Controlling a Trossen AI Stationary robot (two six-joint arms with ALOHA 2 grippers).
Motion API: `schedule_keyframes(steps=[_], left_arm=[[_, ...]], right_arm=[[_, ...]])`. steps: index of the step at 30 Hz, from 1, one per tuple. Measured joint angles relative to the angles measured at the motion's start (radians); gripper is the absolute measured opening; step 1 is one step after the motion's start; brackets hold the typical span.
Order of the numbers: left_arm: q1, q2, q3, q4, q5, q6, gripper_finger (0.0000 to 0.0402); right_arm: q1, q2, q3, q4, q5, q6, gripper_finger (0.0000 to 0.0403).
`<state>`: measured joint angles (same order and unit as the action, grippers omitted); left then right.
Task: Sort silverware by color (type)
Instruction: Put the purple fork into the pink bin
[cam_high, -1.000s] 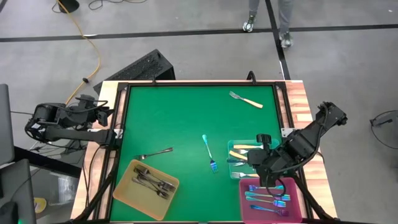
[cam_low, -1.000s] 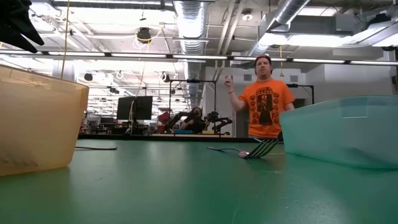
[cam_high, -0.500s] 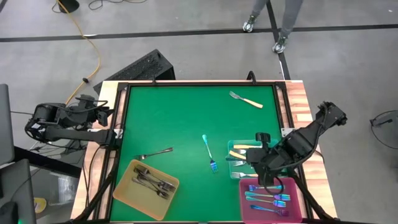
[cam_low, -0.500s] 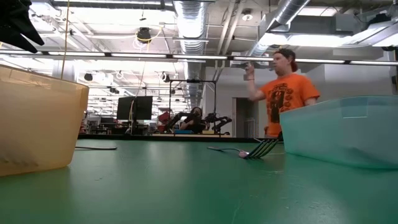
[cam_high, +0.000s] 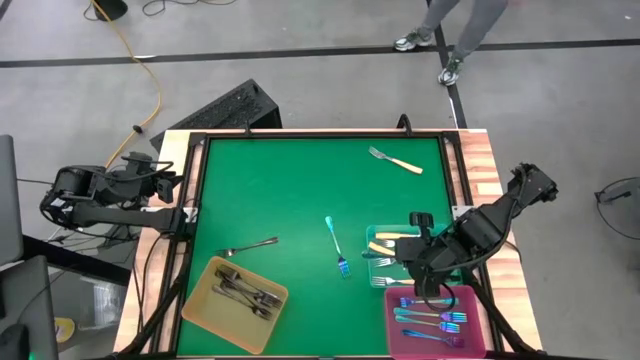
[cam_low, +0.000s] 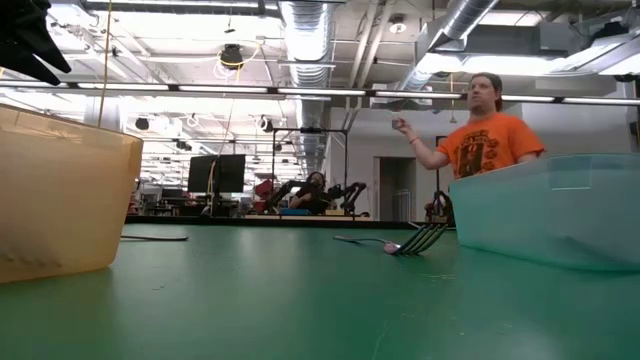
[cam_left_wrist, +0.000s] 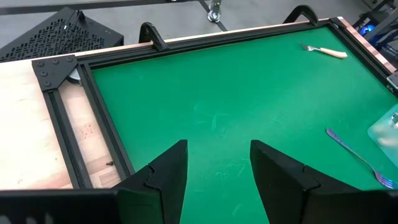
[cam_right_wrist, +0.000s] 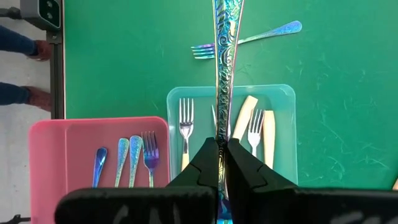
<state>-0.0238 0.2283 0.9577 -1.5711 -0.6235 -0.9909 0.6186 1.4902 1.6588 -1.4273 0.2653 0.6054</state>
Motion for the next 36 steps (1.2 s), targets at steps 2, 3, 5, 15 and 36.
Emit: schedule_keyframes(steps=[2,3,5,15,36], left_arm=[[0.0,0.0,0.0,0.0,0.0,0.0,0.0158],[0.0,0.0,0.0,0.0,0.0,0.0,0.0158],[0.0,0.0,0.0,0.0,0.0,0.0,0.0158],[0.0,0.0,0.0,0.0,0.0,0.0,0.0158],[0.0,0.0,0.0,0.0,0.0,0.0,0.0158]], right_arm=[[-0.002,0.0,0.0,0.0,0.0,-0.004,0.003],[-0.006,0.0,0.0,0.0,0.0,-0.004,0.003],[-0.01,0.0,0.0,0.0,0.0,-0.004,0.003],[-0.014,0.0,0.0,-0.006,-0.001,-0.004,0.003],[-0.014,0.0,0.0,-0.011,0.001,-0.028,0.003]])
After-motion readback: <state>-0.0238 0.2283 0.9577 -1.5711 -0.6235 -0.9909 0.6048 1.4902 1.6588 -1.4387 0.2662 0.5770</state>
